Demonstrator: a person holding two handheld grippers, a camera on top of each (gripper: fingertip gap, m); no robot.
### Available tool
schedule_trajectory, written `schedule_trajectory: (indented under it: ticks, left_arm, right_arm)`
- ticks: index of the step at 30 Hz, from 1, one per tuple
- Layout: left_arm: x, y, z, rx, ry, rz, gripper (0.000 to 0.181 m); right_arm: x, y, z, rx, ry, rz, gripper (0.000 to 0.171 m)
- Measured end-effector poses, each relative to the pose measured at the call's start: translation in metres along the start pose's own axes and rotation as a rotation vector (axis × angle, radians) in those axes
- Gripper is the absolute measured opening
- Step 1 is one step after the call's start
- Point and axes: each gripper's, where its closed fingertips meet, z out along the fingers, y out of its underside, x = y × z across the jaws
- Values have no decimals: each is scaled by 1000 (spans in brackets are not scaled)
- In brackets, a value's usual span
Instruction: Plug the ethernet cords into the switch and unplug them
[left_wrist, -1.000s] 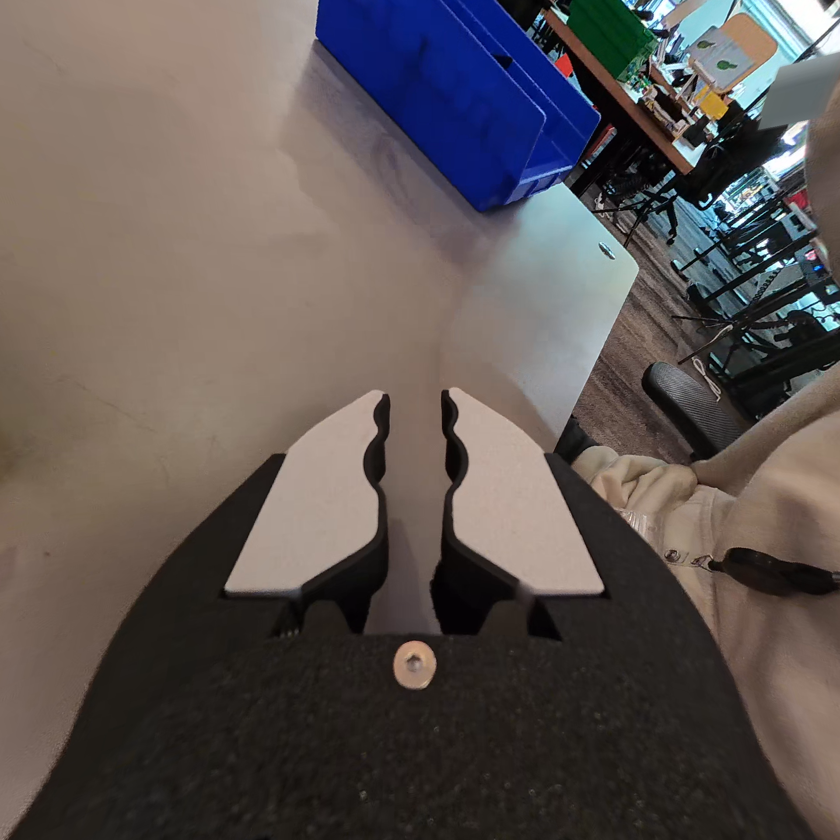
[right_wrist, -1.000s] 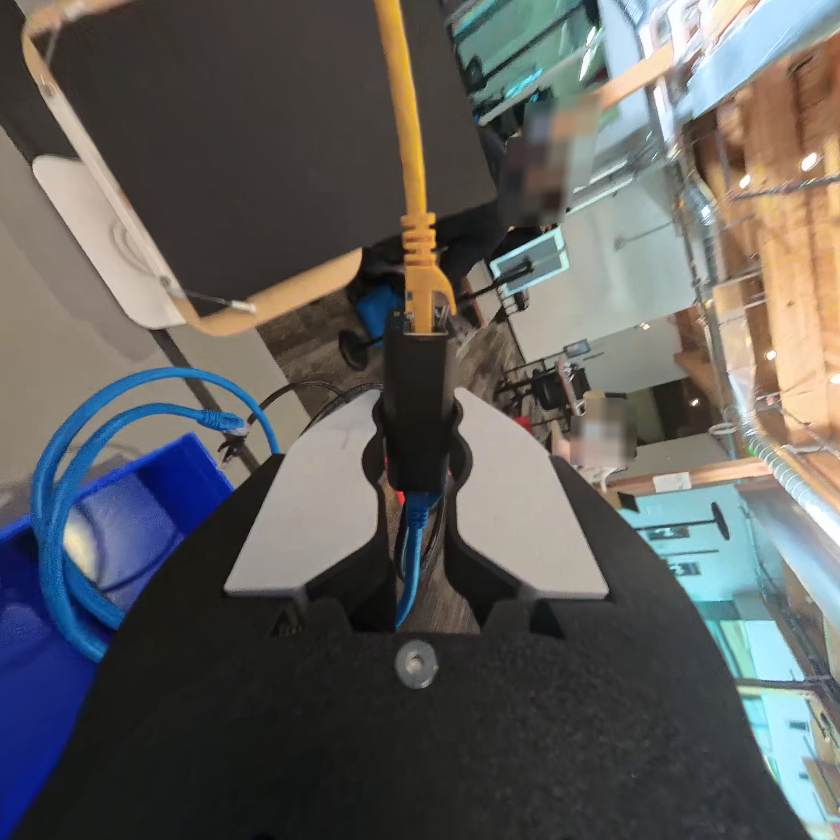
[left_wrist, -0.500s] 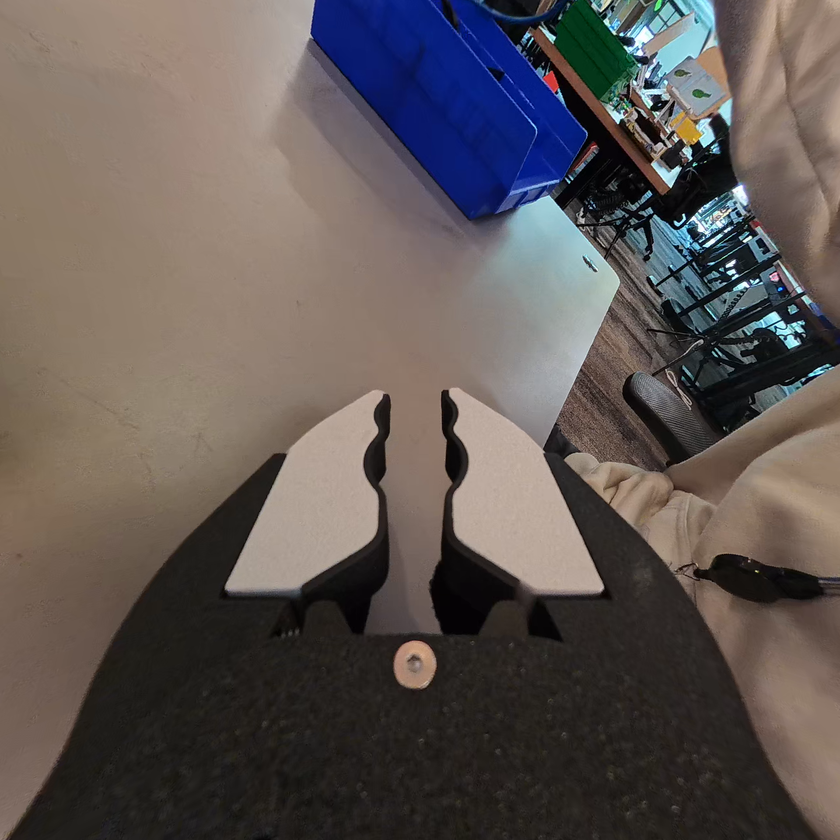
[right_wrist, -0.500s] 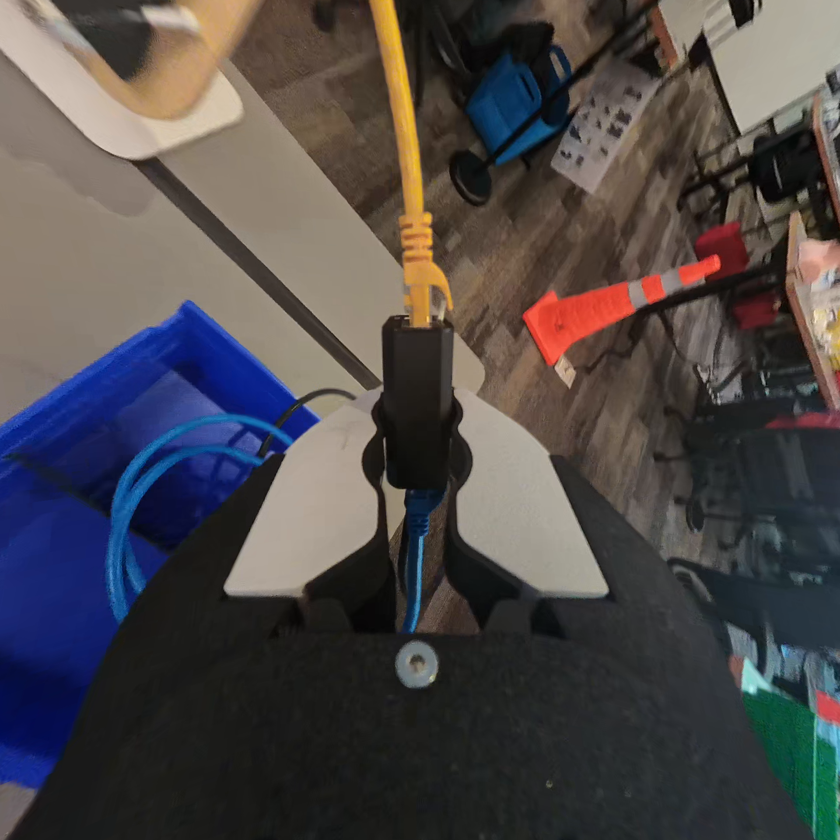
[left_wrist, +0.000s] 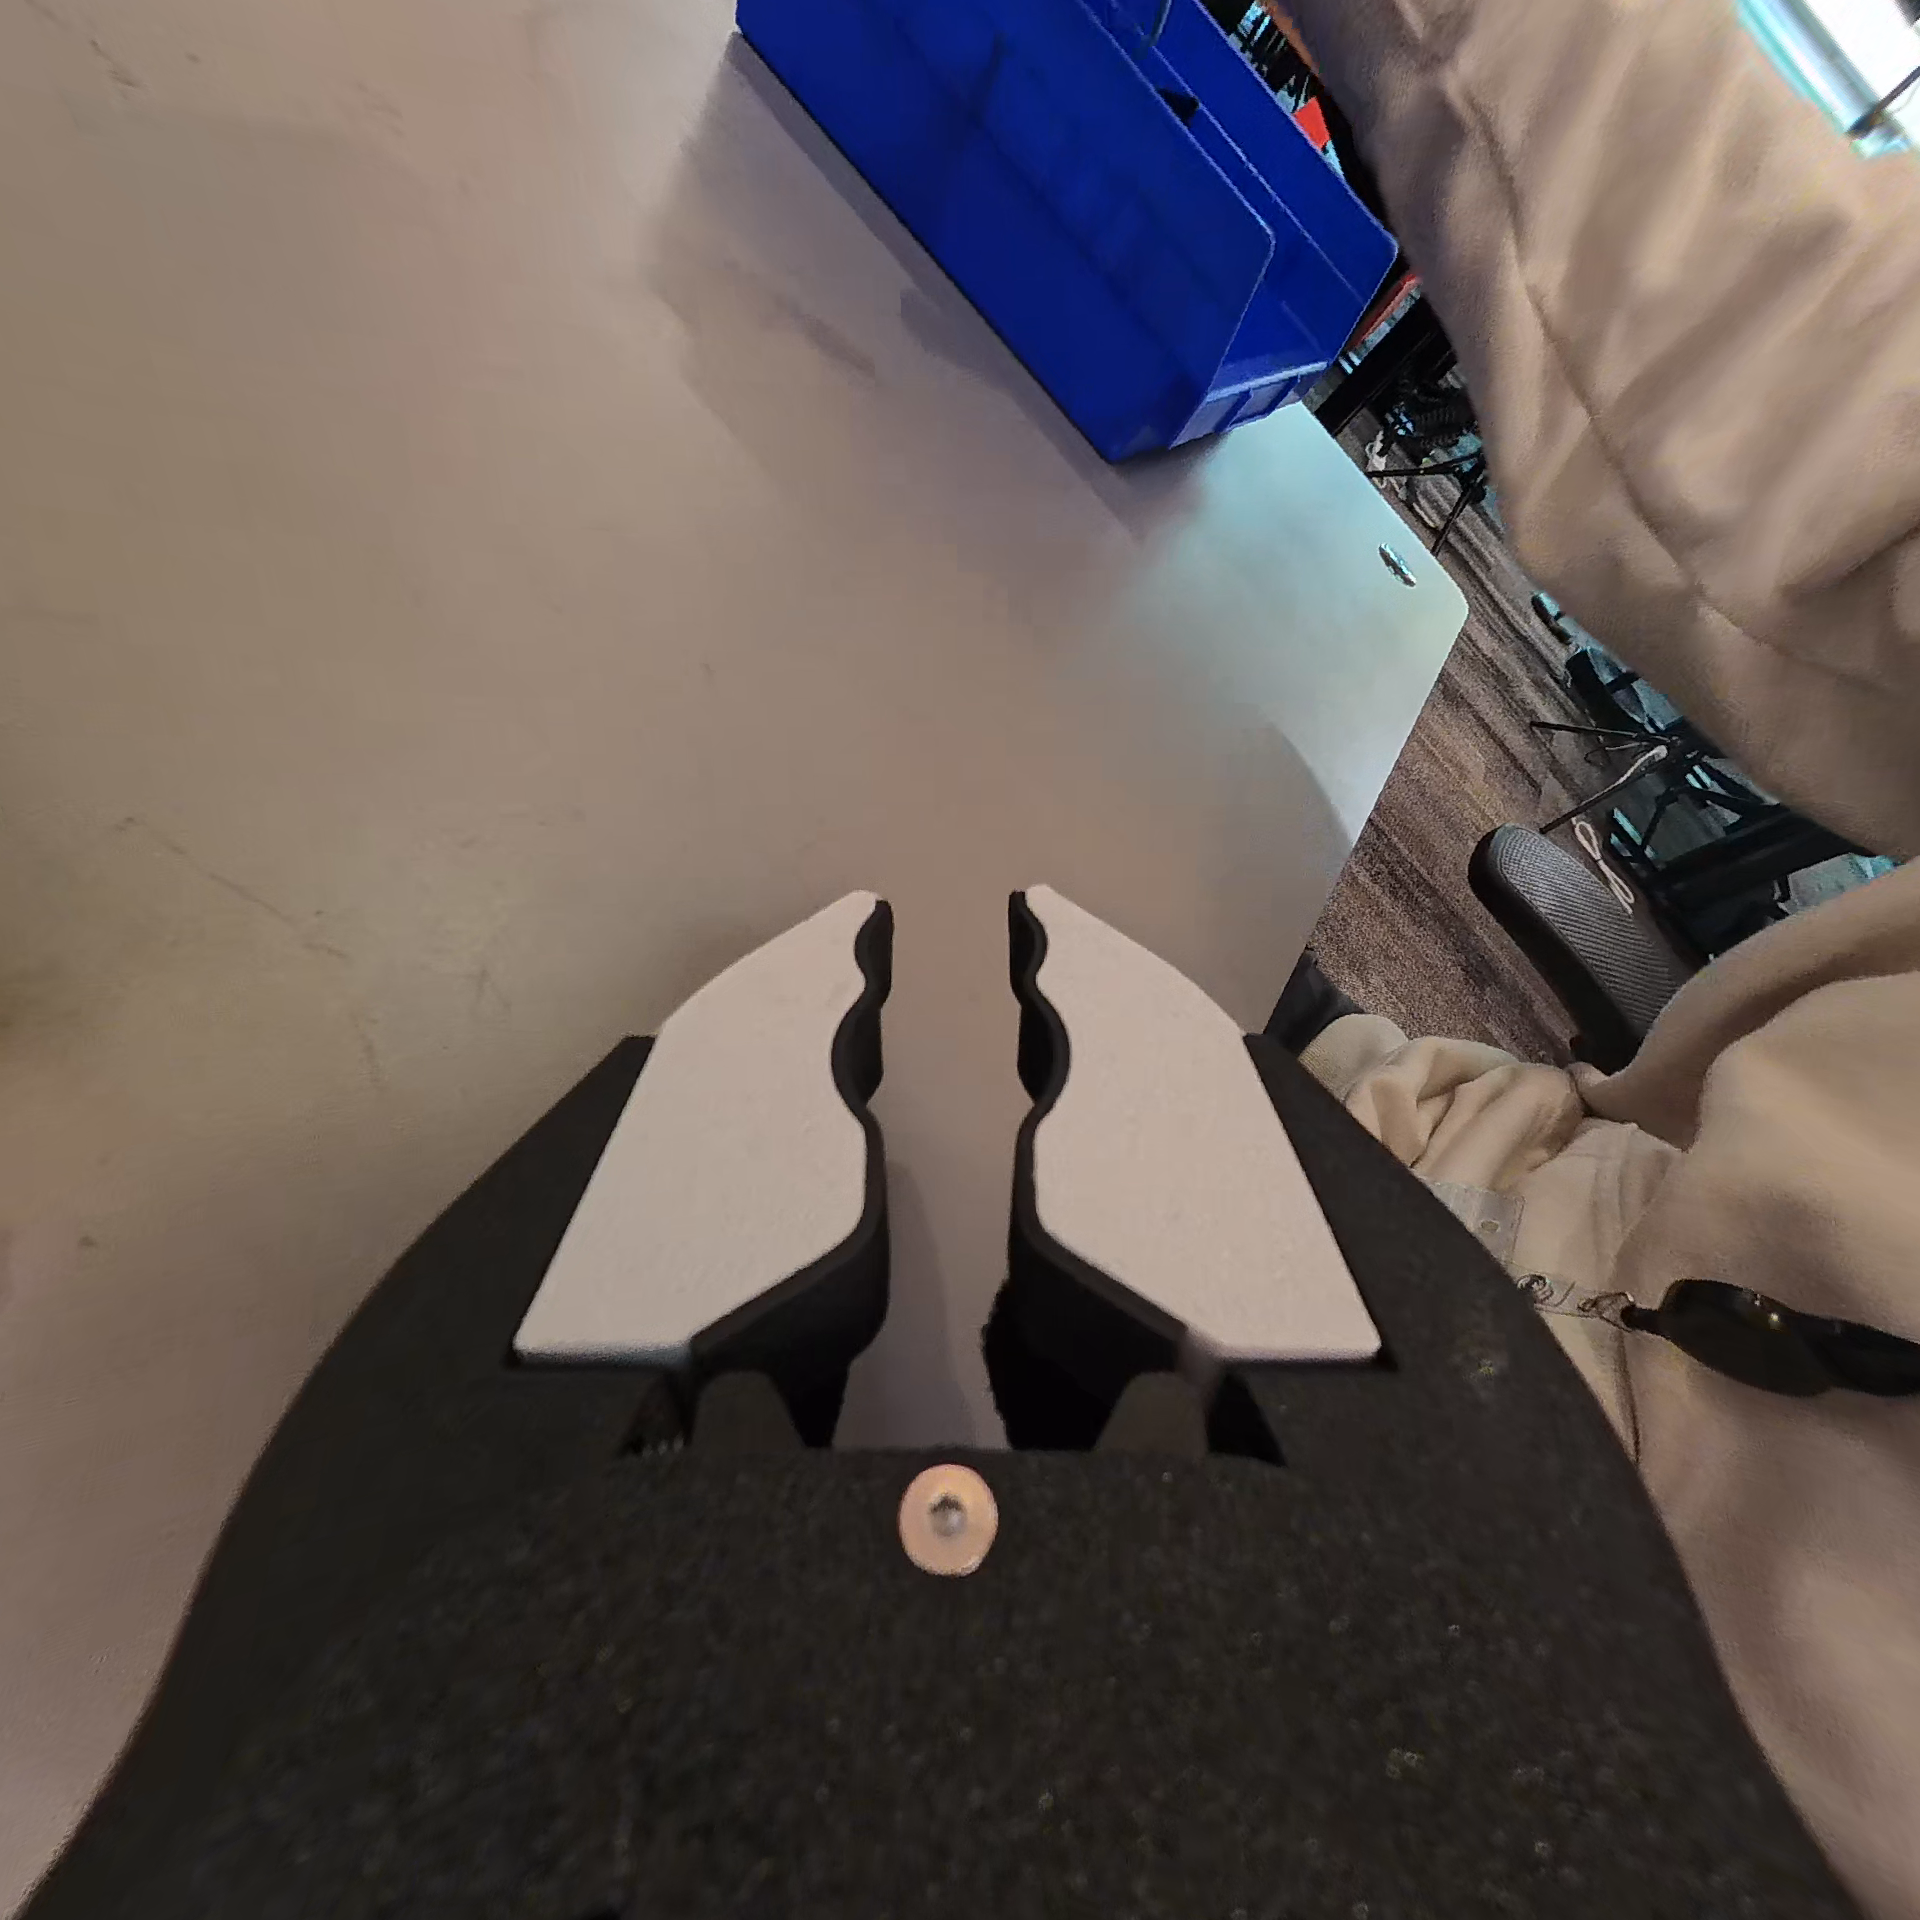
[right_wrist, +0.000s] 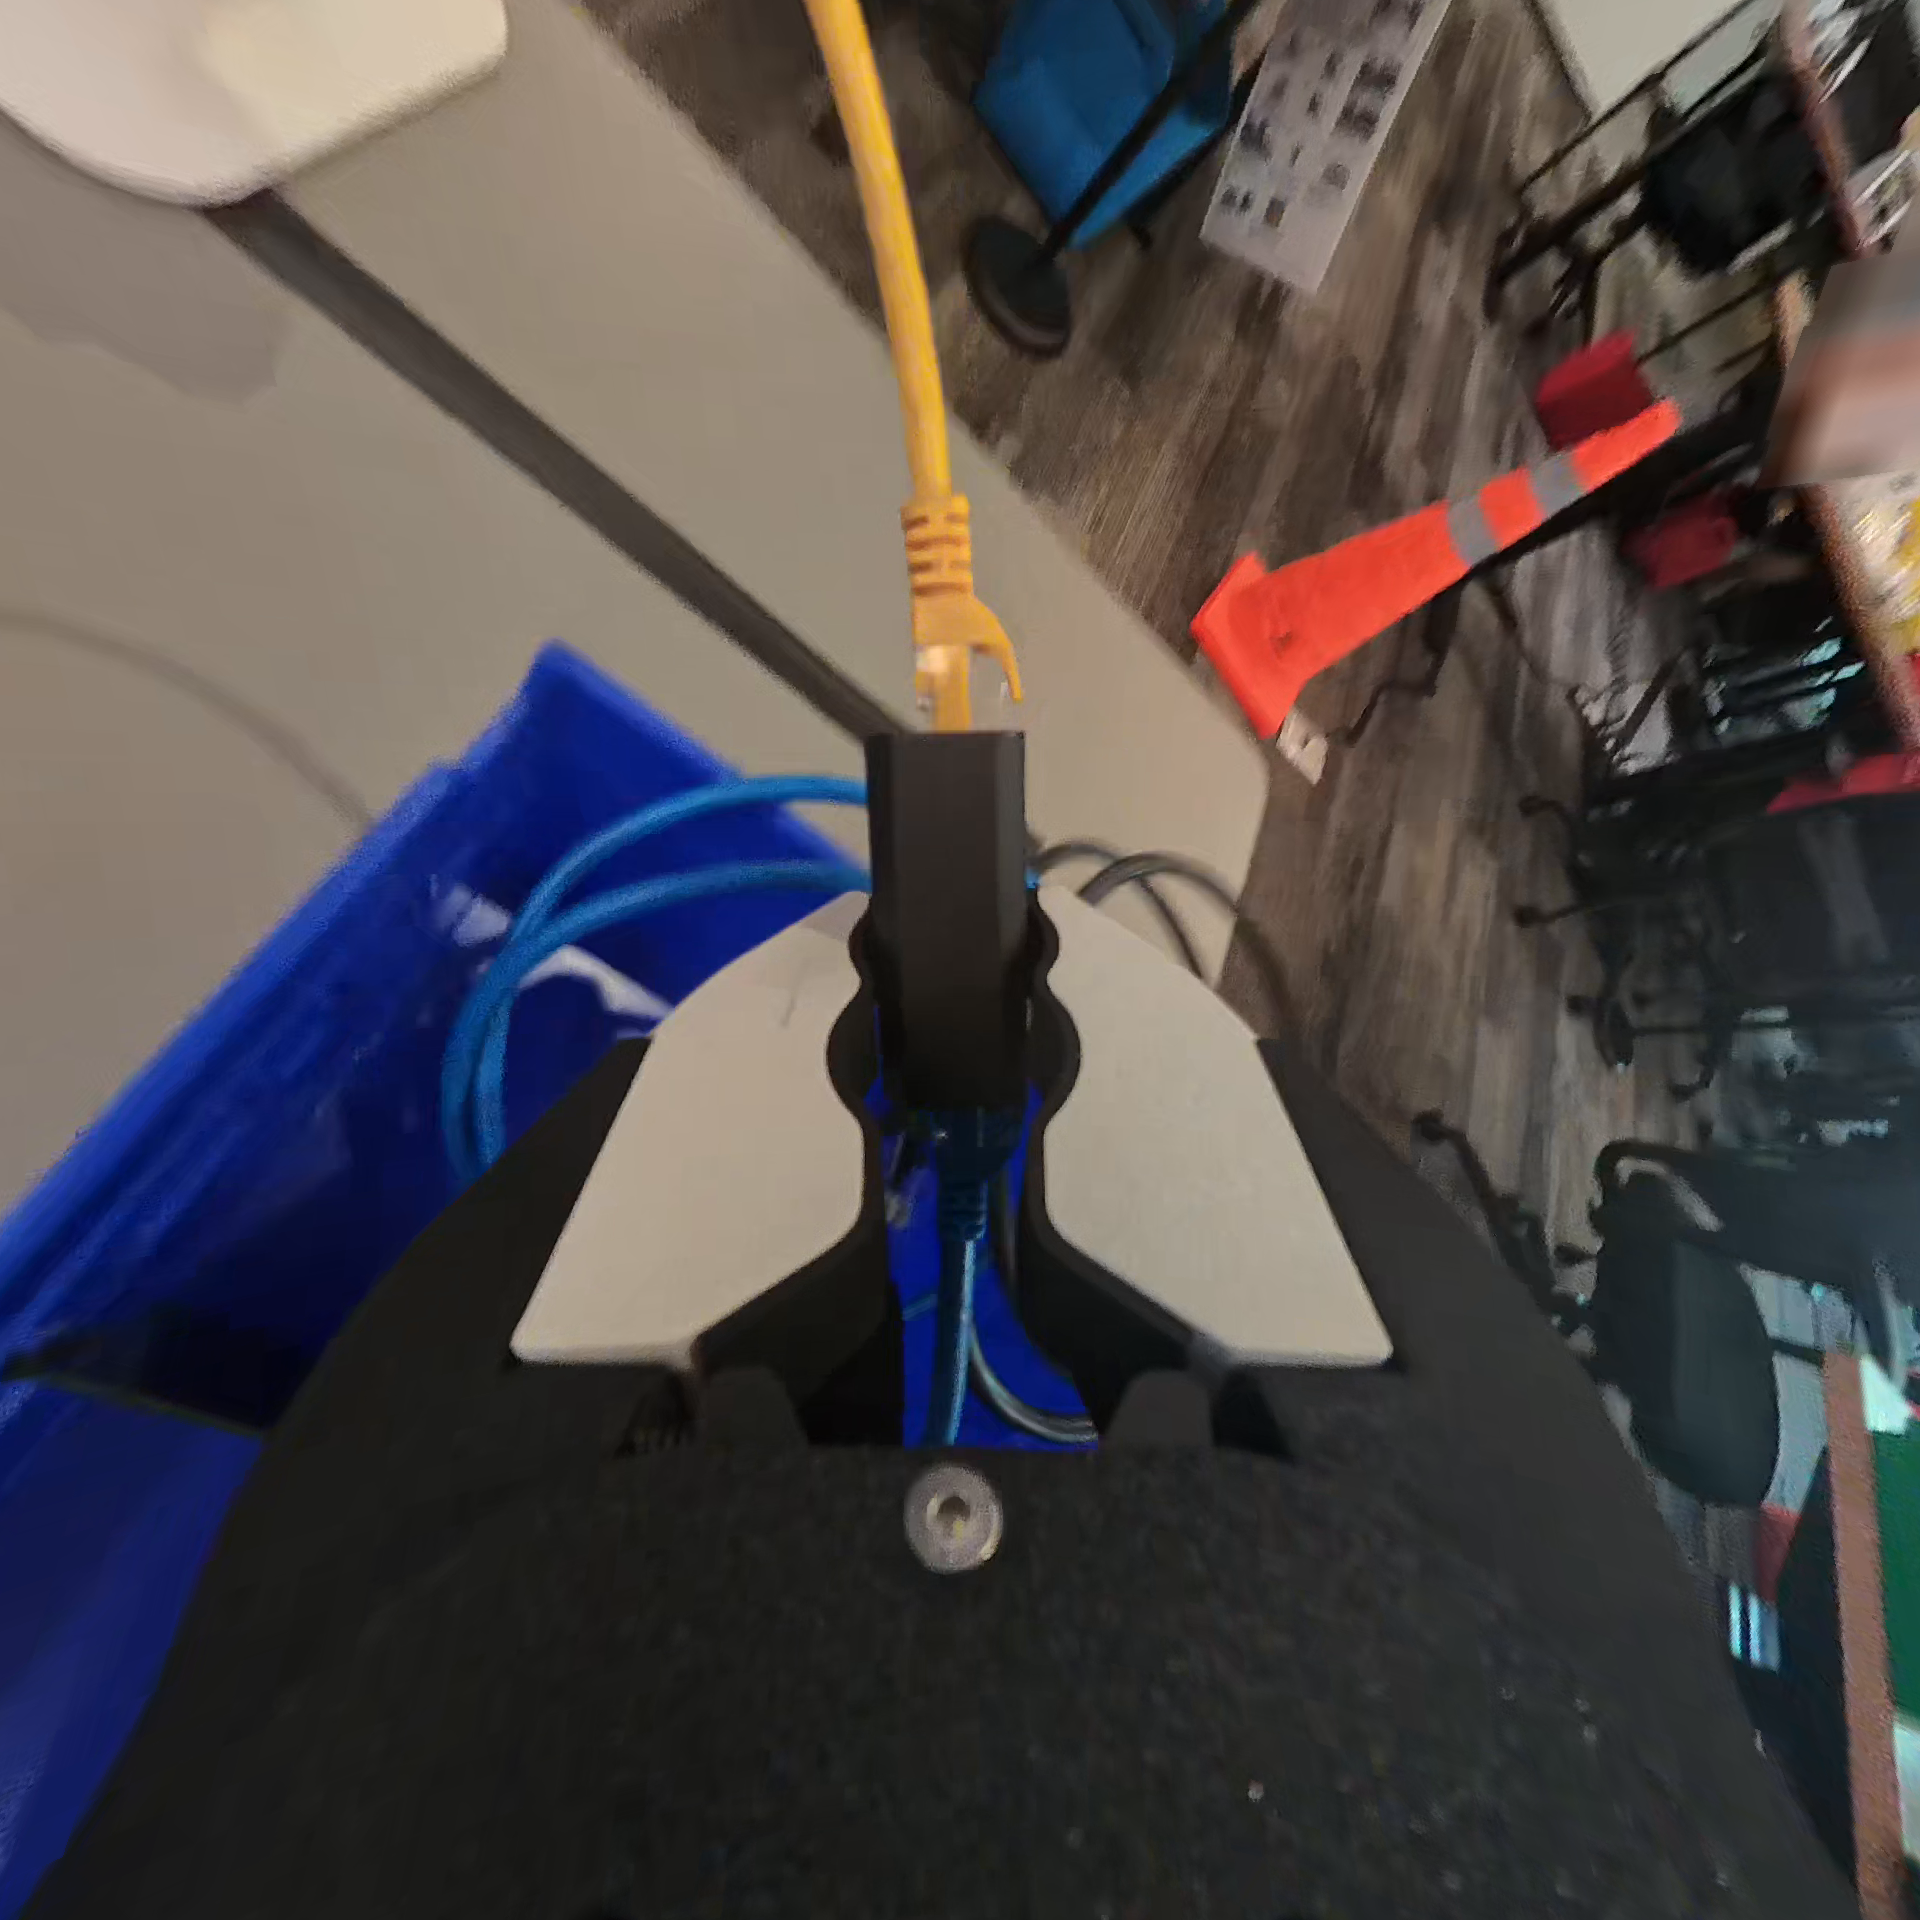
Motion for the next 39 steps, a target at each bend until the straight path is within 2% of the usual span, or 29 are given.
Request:
schedule_trajectory:
  ticks: [3,7,13,19,22,25,28,31,34,35,37,38,39]
  left_arm:
    - [0,0,0,-1,4,-2,21]
    - [1,3,3,-18,15,-12,21]
    - [2,6,6,-39,-4,14,21]
    - [2,7,7,-48,-7,20,21]
    - [2,7,6,-46,-2,9,21]
    - [1,6,5,-38,3,2,21]
    - [1,7,5,-42,10,-6,21]
    - [1,7,6,-46,17,-12,21]
    - [2,7,6,-45,20,-12,21]
    - [2,8,6,-46,21,-14,21]
    - [2,8,6,-48,26,-19,21]
    - [2,8,6,-48,27,-20,21]
    - [2,8,6,-48,28,-20,21]
  right_arm:
    - [-29,46,17,-134,-91,-46,27]
    - [-70,78,24,-305,-287,-95,27]
    - [-100,94,47,-460,-534,5,28]
    - [-101,90,52,-435,-578,66,27]
    - [-99,85,50,-415,-533,46,35]
    - [-89,71,30,-355,-485,5,66]
    - [-74,52,-2,-266,-483,29,60]
    - [-52,30,-43,-131,-514,91,61]
    - [2,13,-74,60,-485,257,63]
    - [27,16,-76,100,-463,349,63]
    - [75,49,-60,77,-376,500,64]
    - [88,71,-47,35,-369,554,64]
    - [85,85,-38,27,-448,601,64]
